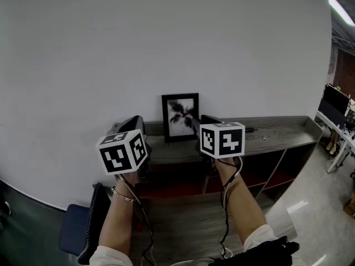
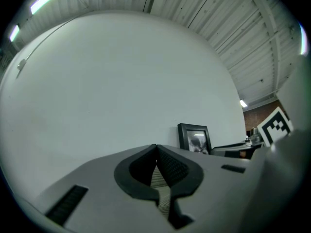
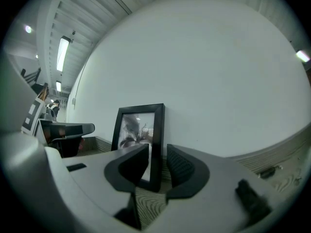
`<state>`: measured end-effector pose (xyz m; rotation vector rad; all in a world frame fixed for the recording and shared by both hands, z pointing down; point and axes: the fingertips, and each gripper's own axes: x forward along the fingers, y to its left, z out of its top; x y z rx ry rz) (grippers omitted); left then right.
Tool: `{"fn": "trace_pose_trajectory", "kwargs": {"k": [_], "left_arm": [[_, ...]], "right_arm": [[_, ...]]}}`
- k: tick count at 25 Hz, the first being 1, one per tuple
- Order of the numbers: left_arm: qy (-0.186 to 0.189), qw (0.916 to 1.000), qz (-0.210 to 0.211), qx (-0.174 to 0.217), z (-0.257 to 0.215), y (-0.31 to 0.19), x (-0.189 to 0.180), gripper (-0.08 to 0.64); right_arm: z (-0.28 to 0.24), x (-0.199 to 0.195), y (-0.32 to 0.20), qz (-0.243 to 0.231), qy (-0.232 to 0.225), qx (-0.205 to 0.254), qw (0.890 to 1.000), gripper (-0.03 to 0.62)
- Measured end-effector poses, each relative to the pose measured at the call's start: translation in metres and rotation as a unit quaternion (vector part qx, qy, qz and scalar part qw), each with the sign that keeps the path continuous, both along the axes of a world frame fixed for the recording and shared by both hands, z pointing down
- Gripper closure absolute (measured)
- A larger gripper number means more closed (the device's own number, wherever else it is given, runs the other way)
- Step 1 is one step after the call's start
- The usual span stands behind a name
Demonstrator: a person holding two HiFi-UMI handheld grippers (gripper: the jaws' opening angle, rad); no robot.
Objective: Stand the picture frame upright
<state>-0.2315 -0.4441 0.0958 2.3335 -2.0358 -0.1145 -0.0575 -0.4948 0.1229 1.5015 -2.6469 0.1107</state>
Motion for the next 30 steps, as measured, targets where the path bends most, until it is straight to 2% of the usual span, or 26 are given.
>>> {"fn": "trace_pose_trajectory", "kwargs": {"k": [10,22,30], "left_arm": [[-0.008,0.9999,0.009,0.001,-0.001,0.006,0.014,0.546],[0.002,0.9996,0.024,0.017,0.003,0.033,0.018,0.546],[0.003,0.9993,0.030,0.024,0.019,0.061,0.012,0.548]], "right_arm": [[-0.009,0.017,0.010,0.018,-0.010,0.018,1.000,0.488],[-0.010,0.030,0.033,0.038,-0.029,0.040,0.998,0.488],[0.007,0.019,0.064,0.037,-0.033,0.049,0.998,0.488]]}}
